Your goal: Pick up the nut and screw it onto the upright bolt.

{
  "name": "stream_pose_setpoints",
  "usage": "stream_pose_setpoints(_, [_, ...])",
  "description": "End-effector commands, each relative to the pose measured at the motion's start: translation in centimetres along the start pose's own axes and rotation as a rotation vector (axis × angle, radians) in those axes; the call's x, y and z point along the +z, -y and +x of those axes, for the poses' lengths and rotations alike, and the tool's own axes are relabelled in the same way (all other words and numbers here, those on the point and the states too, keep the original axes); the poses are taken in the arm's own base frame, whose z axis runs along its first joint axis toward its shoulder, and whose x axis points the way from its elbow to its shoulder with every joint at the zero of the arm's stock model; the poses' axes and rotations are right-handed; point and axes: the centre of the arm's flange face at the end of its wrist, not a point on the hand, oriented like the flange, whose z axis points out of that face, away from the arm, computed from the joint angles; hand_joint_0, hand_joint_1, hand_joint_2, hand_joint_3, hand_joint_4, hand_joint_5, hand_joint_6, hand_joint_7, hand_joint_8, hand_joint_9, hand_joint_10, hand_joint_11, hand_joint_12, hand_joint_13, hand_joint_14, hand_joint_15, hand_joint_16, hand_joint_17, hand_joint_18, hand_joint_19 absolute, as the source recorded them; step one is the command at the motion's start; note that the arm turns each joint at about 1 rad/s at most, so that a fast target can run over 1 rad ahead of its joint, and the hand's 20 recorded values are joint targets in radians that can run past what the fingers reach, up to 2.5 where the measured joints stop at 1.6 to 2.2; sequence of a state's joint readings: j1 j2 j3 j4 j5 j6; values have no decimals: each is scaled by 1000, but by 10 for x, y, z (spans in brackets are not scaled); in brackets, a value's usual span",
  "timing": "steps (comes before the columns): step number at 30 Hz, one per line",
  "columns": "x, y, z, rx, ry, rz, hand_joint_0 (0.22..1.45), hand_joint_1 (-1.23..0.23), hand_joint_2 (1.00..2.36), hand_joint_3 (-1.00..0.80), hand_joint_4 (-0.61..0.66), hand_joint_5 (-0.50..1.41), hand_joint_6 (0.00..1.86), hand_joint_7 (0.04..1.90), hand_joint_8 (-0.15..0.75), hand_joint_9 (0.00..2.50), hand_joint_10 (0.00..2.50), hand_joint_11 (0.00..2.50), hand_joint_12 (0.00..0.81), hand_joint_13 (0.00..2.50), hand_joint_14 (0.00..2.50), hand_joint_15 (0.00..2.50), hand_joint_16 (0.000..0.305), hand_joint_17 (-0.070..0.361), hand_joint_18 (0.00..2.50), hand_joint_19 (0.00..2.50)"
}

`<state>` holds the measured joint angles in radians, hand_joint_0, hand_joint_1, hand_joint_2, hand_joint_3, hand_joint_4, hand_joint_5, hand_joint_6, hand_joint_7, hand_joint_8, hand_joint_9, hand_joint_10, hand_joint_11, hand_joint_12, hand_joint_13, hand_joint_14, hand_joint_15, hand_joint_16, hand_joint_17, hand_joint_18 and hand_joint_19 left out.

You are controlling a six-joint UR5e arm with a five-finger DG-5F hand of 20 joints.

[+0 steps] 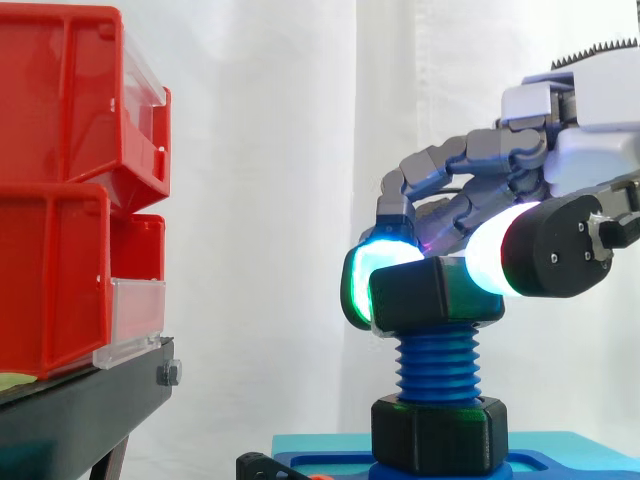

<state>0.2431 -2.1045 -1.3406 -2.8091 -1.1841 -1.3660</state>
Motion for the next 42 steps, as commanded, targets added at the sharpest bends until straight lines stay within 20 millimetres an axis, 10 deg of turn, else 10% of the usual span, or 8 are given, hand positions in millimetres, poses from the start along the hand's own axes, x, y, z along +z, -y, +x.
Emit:
stream_pose_setpoints(1, [1, 0, 1, 6, 12, -7, 508, -607, 1000, -500, 271, -196, 503, 1132, 291, 495, 2, 12, 312, 464, 0, 0, 36, 82, 333, 0])
stream_pose_setpoints(42, [1, -6, 1, 9, 18, -34, 500, -628, 1000, -500, 263, -202, 503, 1074, 285, 486, 0, 2, 316, 415, 0, 0, 38, 85, 295, 0])
